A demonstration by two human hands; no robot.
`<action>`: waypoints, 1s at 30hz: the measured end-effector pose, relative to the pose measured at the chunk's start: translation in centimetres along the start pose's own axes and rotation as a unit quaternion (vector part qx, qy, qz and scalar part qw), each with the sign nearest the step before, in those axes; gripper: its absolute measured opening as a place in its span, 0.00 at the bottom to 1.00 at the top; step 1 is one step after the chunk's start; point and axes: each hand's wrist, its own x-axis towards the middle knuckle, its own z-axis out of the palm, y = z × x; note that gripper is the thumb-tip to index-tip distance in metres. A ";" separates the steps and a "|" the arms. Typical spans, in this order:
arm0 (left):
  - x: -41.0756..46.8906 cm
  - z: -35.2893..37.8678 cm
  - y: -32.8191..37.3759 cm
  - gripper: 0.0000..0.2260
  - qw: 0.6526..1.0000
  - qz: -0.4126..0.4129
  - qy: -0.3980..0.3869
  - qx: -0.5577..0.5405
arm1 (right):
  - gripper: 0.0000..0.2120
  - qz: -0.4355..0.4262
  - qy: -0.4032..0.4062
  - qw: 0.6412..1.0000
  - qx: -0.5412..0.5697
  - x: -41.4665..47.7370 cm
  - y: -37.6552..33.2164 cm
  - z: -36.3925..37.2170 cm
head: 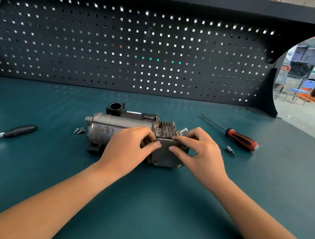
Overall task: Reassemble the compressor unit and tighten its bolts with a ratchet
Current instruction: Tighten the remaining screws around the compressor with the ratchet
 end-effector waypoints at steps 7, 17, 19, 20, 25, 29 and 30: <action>0.0 0.2 -0.5 0.05 1.000 -0.026 -0.004 -0.014 | 0.11 -0.025 0.012 0.999 -0.019 -0.1 -0.2 0.4; 0.4 0.1 -0.7 0.15 0.999 -0.014 -0.018 -0.032 | 0.31 0.075 0.052 0.994 -0.053 -0.2 1.0 1.2; 0.7 0.1 -1.0 0.18 0.998 0.014 -0.051 -0.041 | 0.34 0.181 -0.047 0.980 0.065 -0.5 1.6 1.2; 0.8 0.0 -1.1 0.17 0.997 0.024 -0.062 -0.043 | 0.35 0.216 -0.091 0.965 0.120 -0.6 2.0 1.2; 0.6 0.5 -1.6 0.12 0.995 0.021 -0.055 -0.083 | 0.43 0.187 -0.148 0.967 0.089 -1.3 2.5 1.4; 0.7 1.0 -1.1 0.09 0.997 0.033 -0.014 -0.074 | 0.39 0.145 -0.151 0.978 -0.015 -1.3 2.0 1.7; 0.6 1.2 -1.0 0.09 0.997 0.038 -0.007 -0.065 | 0.37 0.145 -0.134 0.980 -0.012 -1.3 2.0 1.7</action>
